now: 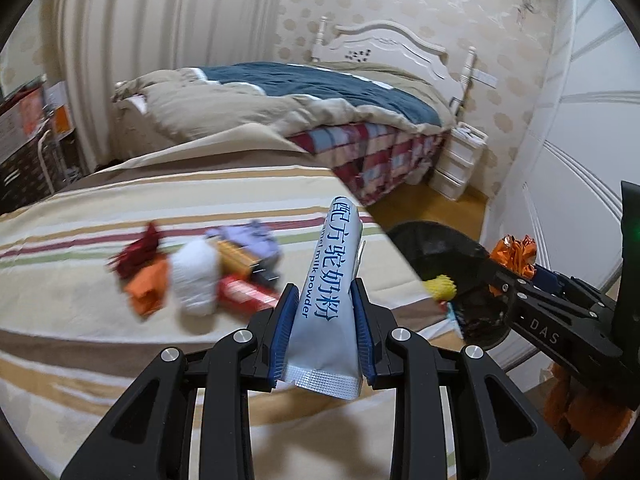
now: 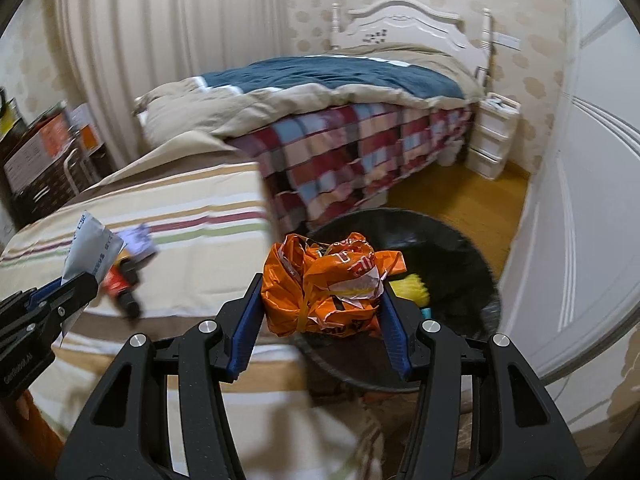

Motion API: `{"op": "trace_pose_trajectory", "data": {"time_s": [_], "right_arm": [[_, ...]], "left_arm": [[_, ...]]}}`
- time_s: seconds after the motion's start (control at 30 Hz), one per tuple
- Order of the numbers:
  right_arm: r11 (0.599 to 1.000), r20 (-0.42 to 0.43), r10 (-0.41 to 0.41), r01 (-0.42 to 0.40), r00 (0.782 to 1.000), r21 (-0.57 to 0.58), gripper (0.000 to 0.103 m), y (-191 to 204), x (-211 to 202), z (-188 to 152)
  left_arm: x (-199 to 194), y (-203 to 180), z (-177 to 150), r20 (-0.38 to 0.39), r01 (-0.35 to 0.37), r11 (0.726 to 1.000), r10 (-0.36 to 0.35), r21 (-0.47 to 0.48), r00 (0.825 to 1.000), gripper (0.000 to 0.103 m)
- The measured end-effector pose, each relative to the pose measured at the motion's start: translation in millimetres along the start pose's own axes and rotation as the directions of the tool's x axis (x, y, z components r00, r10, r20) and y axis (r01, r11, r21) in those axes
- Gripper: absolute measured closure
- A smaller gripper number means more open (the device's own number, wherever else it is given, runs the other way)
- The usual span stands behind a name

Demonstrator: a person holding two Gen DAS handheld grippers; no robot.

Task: Collect trash
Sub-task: 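Carry the packet in the left tool while the right tool carries the orange bag to the bin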

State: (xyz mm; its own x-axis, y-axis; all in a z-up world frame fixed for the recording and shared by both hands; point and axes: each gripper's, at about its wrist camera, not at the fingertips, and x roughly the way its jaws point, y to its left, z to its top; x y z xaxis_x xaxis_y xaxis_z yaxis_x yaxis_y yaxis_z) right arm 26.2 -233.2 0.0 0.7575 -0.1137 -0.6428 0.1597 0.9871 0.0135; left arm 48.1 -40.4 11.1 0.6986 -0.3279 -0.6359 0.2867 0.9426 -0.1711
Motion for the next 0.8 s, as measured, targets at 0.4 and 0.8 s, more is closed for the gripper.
{"op": "trace_pose_trajectory", "data": {"time_s": [0.4, 0.8], "right_arm": [[0.997, -0.027, -0.054, 0.055, 0.998, 0.061, 0.051, -59, 36, 10], [0.994, -0.057, -0.058, 0.063, 0.997, 0.087, 0.051, -86, 65, 15]], "left_arm": [[54, -60, 20, -0.034, 0.027, 0.996, -0.024, 0.079, 0.999, 0.073], [95, -96, 28, -0.073, 0.014, 0.991, -0.004, 0.136, 0.997, 0.073]]}}
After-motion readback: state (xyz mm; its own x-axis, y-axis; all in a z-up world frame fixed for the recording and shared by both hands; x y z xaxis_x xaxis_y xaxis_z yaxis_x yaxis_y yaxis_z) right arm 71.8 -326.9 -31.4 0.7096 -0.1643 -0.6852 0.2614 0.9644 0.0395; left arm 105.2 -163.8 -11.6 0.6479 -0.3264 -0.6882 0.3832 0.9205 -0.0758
